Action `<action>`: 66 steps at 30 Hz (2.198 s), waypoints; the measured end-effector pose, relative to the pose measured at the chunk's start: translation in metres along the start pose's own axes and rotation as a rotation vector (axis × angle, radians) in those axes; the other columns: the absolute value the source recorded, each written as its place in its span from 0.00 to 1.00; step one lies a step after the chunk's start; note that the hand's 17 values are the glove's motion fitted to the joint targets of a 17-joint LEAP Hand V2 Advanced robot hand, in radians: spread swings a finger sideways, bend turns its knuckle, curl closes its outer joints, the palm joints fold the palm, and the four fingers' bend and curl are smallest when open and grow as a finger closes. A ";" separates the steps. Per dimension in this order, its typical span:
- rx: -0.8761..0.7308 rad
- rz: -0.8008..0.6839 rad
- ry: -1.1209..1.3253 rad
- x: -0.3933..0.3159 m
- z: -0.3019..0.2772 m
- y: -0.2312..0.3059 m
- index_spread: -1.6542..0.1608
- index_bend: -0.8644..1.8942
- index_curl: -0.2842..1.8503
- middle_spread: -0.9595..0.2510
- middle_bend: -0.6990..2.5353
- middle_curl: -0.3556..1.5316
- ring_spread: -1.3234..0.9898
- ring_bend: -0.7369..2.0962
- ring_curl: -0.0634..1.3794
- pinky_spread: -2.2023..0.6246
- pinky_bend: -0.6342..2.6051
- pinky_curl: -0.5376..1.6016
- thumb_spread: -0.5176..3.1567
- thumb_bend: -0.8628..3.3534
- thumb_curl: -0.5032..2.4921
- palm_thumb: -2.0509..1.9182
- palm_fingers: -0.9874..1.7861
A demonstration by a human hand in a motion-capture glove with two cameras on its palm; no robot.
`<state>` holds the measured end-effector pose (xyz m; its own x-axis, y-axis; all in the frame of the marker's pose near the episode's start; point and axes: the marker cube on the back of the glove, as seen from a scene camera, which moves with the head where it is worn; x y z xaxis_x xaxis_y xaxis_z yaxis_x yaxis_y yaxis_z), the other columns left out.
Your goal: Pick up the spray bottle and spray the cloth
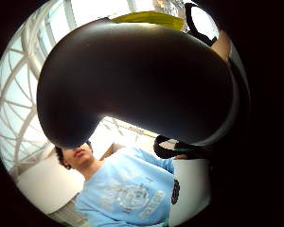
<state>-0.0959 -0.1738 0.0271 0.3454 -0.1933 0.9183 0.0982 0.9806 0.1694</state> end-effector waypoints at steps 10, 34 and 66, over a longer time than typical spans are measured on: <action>-0.037 -0.022 0.011 0.019 0.024 0.006 0.78 0.38 0.35 0.70 0.33 0.45 0.55 0.42 0.32 0.87 0.23 0.33 0.37 0.20 0.38 0.75 0.72; -0.003 -0.004 0.487 -0.023 -0.071 0.109 0.74 0.37 0.32 0.71 0.31 0.43 0.55 0.34 0.28 0.86 0.26 0.36 0.43 0.20 0.33 0.71 0.64; 0.258 0.161 1.129 -0.069 -0.189 0.322 0.74 0.39 0.33 0.72 0.30 0.42 0.56 0.32 0.24 0.86 0.24 0.37 0.45 0.20 0.31 0.71 0.65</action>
<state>0.0878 0.1494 -0.0493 0.9827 0.1425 0.1183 -0.1696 0.9487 0.2667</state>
